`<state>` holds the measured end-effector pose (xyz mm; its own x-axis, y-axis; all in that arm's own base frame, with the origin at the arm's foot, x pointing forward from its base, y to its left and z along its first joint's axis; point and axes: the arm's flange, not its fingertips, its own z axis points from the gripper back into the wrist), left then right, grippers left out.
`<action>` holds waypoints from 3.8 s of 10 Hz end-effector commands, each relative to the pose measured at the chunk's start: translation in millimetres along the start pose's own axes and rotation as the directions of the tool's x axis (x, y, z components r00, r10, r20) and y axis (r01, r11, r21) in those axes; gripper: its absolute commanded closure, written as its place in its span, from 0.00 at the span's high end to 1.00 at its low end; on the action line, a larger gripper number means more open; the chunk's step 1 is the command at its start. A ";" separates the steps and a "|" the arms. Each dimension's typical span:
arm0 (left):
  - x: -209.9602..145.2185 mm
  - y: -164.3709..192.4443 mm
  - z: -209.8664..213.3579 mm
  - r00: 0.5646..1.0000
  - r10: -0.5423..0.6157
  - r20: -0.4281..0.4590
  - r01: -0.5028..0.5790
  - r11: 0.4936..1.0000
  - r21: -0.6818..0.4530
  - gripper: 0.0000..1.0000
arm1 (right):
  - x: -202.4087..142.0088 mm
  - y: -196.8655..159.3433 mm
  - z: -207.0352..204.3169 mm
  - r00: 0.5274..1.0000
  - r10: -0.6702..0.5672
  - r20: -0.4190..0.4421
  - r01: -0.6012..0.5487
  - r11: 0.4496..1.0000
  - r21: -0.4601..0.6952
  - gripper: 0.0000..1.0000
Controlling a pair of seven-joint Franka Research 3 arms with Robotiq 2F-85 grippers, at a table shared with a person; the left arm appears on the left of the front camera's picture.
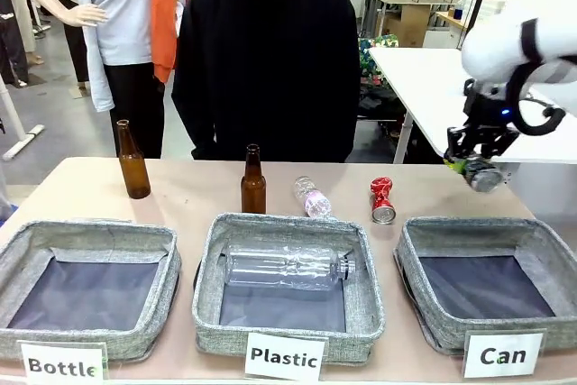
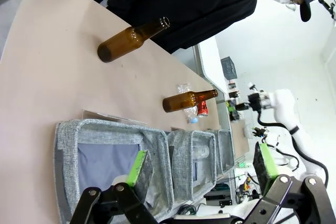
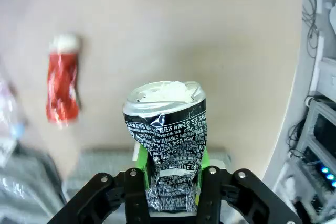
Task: Sort the can waste into the basket.
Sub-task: Pick up the can waste from the table and place it in the right Fabric basket.
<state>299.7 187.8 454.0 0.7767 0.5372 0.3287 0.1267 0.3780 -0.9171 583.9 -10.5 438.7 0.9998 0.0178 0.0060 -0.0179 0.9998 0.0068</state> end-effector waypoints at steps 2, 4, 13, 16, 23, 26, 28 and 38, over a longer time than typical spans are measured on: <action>0.7 -0.5 -1.2 1.000 -0.022 0.012 0.022 1.000 -0.022 1.00 | -93.2 3.8 25.0 0.908 0.412 -0.071 -0.409 0.911 0.052 0.00; 0.7 -0.5 -1.2 1.000 -0.022 0.012 0.022 1.000 -0.022 1.00 | -151.3 9.3 15.8 0.555 0.807 -0.203 -0.815 0.576 0.065 0.00; 0.7 -0.5 -1.2 1.000 -0.022 0.012 0.022 1.000 -0.022 1.00 | -185.1 -10.1 7.5 0.323 0.946 -0.007 -0.935 0.320 0.153 0.99; 0.7 -0.5 -1.2 1.000 -0.022 0.012 0.022 1.000 -0.022 1.00 | -181.3 -11.5 6.0 0.331 0.943 -0.025 -0.930 0.330 0.160 1.00; -6.9 -50.2 74.5 0.990 -0.037 -0.138 0.029 0.998 -0.064 1.00 | -165.5 -33.2 14.9 0.596 0.776 0.204 -0.773 0.487 0.407 1.00; -5.0 -85.0 183.7 0.979 -0.164 -0.122 0.154 0.984 -0.089 1.00 | -149.4 -65.0 38.3 0.937 0.194 0.289 -0.335 0.276 0.901 1.00; -5.0 -81.4 207.5 0.988 -0.132 -0.082 0.119 0.982 -0.146 1.00 | -145.6 -104.0 39.9 0.981 -0.054 0.185 -0.190 -0.105 0.976 1.00; -36.7 -104.9 33.5 0.967 -0.047 -0.251 -0.003 0.981 -0.196 1.00 | -157.4 -137.3 2.4 0.942 0.217 0.254 -0.262 0.007 0.965 1.00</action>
<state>221.3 186.8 548.5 0.8940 0.2841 0.3466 0.2688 0.2789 -0.9219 430.2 -144.9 441.9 0.9437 0.2287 0.2391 -0.2438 -0.0081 0.9698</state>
